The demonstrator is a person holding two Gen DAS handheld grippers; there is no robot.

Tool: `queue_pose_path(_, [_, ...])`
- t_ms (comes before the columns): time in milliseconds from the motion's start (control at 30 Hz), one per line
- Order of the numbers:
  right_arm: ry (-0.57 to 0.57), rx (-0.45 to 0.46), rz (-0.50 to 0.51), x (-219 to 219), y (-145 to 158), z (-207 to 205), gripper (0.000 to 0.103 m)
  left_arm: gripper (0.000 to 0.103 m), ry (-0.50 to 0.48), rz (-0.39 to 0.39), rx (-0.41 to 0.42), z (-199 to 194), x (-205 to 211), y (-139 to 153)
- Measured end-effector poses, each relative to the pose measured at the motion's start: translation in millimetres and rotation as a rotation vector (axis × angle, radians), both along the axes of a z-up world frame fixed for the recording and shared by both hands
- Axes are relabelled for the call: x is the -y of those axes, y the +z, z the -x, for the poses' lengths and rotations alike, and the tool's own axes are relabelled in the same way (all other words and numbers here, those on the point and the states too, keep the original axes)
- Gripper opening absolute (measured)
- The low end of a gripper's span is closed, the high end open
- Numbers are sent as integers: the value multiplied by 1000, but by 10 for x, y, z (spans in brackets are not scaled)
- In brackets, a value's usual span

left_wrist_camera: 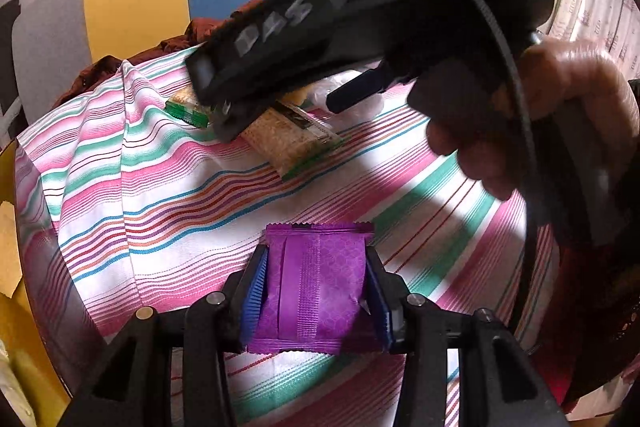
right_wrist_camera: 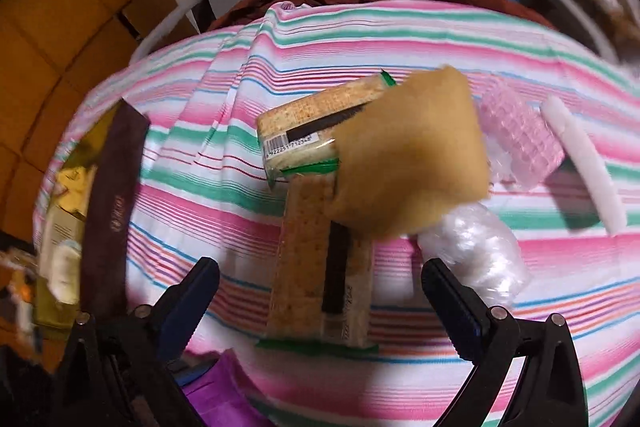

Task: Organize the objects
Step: 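Grasp the purple packet with the left tool while the right tool grasps the cracker packet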

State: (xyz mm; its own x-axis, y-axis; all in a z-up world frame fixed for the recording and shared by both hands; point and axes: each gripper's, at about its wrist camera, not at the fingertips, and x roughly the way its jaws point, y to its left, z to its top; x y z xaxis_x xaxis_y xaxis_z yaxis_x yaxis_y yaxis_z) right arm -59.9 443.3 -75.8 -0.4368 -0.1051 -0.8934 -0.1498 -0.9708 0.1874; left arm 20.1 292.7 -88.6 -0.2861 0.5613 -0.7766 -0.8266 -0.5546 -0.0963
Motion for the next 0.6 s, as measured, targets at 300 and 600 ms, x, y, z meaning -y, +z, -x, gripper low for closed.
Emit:
queue_pose_path(300, [43,11,-14,0,-16,-28,45,45,4,-13,-15,-25,7,13])
queue_pose_path(600, [185,-26,236,138,73,-131,45,44,22,-2,18,-64,110,132])
